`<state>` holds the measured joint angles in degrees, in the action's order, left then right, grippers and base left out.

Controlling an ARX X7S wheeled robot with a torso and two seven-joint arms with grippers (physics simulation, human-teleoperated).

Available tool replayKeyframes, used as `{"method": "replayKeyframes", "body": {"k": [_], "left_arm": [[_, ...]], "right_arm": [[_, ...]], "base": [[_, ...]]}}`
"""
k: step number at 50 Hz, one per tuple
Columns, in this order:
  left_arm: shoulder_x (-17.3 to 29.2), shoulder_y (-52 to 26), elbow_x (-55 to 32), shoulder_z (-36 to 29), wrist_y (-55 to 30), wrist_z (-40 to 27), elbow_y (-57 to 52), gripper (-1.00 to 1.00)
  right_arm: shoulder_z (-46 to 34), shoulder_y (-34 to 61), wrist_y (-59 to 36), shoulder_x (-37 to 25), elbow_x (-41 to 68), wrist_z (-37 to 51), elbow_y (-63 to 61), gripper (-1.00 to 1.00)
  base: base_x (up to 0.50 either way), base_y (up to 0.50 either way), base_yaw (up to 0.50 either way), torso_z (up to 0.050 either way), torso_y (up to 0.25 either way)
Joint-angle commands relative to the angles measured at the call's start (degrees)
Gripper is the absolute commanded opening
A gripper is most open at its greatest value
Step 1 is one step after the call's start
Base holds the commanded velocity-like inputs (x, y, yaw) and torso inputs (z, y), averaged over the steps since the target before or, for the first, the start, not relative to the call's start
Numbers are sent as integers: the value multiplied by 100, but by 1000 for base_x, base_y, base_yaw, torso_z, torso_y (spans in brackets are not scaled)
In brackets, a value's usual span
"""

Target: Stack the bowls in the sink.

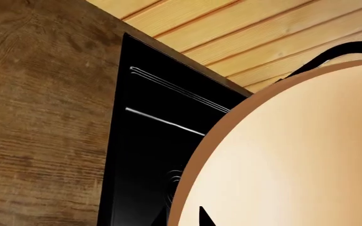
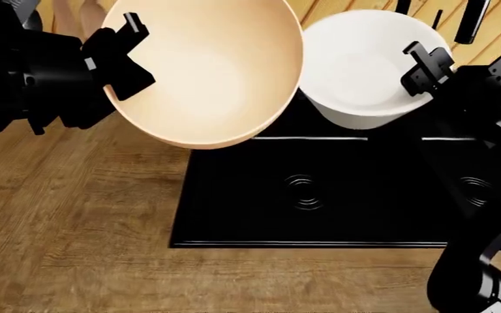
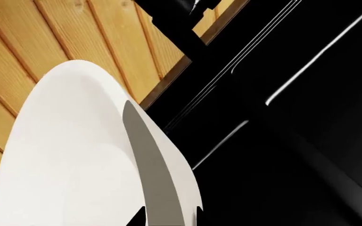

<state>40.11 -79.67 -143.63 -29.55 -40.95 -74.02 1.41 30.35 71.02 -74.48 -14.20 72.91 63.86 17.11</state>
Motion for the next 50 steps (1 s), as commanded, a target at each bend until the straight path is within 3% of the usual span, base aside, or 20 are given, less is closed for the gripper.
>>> {"method": "replayKeyframes", "body": {"k": [1,27,50], "left_arm": [[9,0,-4,1,64,158,-19,-100],[55,49,-3,-41,104,227,-23,-100],[53,75,78,-101,57,396,90,-100]], "right_arm": [[-155,-108,120,-18,-79,-261,113,-100],[-1360,-552,380,-91,-915,-1322,944,-100],[-3135,212,387,-58,-1921,-2739,2514,-100]], "base": [[262,0,0,0,0],[4,0,0,0,1],[0,0,0,0,0]]}}
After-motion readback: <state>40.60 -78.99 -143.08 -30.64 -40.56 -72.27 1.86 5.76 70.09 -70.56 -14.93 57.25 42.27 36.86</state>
